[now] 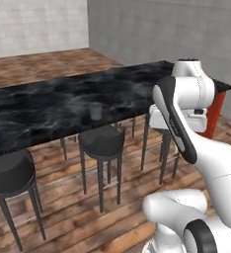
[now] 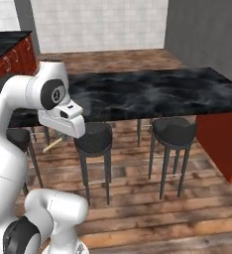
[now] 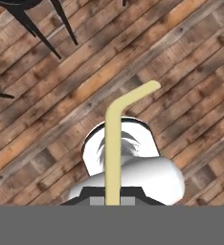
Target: Take a straw from the drawer in front and place it inside the glass cup on the dining counter.
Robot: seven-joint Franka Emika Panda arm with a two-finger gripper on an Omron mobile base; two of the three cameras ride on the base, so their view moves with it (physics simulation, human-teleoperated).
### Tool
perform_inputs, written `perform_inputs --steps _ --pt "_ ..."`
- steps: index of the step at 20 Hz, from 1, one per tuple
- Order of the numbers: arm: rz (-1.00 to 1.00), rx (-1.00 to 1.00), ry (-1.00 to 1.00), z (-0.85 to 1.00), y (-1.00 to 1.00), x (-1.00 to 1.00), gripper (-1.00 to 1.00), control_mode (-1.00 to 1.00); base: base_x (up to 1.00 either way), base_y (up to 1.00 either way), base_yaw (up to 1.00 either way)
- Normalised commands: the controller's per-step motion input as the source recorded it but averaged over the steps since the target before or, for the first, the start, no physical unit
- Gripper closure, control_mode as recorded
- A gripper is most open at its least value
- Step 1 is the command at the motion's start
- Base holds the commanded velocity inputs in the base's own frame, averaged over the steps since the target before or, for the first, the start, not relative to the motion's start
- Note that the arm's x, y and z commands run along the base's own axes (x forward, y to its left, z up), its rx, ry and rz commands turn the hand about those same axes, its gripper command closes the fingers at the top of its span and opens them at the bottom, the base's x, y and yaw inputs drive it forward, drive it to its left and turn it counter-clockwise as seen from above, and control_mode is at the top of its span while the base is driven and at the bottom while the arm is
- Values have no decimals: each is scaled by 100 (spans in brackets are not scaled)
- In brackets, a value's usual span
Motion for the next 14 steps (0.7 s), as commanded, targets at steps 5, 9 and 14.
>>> perform_inputs --steps 5,9,14 --pt "0 0 0 0 0 0 100 100 68 -4 45" --pt "0 0 0 0 0 0 100 100 67 -20 41" --pt "0 0 0 0 0 0 100 100 57 -45 24"
